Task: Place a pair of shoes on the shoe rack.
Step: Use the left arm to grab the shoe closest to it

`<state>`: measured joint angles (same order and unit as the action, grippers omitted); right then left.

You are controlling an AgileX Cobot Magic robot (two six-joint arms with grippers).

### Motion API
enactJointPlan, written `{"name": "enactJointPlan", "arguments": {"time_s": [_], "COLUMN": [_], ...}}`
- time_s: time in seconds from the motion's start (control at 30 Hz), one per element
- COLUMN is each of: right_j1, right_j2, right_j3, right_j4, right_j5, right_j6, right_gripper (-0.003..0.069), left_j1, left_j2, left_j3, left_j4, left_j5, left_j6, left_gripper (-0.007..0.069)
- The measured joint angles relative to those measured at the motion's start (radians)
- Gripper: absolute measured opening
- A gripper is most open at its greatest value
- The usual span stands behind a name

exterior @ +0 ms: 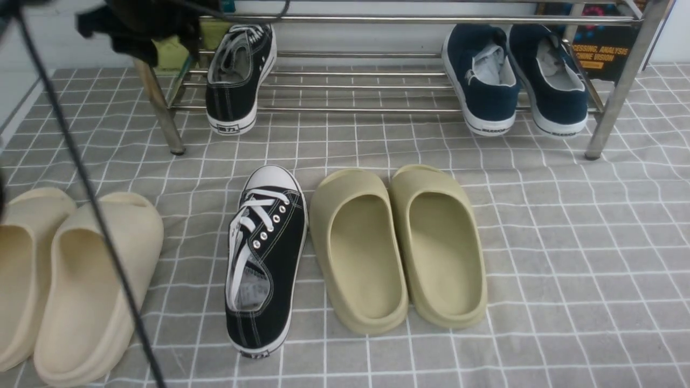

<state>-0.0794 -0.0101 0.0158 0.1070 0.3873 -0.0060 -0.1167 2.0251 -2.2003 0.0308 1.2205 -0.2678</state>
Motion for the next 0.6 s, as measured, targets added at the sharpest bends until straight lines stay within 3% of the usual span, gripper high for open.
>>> {"name": "enactJointPlan", "arguments": {"time_s": [0.07,0.27,0.3,0.33,0.47,0.6], "right_j1": [0.0,0.0,0.0,0.0,0.0,0.0], "right_j2": [0.0,0.0,0.0,0.0,0.0,0.0], "right_j3": [0.0,0.0,0.0,0.0,0.0,0.0], "right_j4": [0.0,0.0,0.0,0.0,0.0,0.0], "right_j5": [0.0,0.0,0.0,0.0,0.0,0.0], "right_j6": [0.0,0.0,0.0,0.0,0.0,0.0], "right_gripper": [0.0239,0.0239,0.0239,0.0239,0.0239,0.0239], "left_j1": [0.0,-0.021,-0.024,-0.053,-0.149,-0.175], "left_j2": [-0.058,-0.305,-0.311,-0.354,-0.381,-0.359], "left_j3": [0.04,0.526,0.526,0.681,0.975,1.105], "left_j4": [-0.013,-0.201,-0.201,-0.248,-0.282,-0.252], "left_j5": [0.011,0.001,-0.005,-0.067,-0.304,-0.489], "left_j6": [0.016,0.068,0.068,0.098,0.141,0.085], "left_gripper": [0.0409,0.0398,0.0398,0.0398,0.0396,0.0385]}}
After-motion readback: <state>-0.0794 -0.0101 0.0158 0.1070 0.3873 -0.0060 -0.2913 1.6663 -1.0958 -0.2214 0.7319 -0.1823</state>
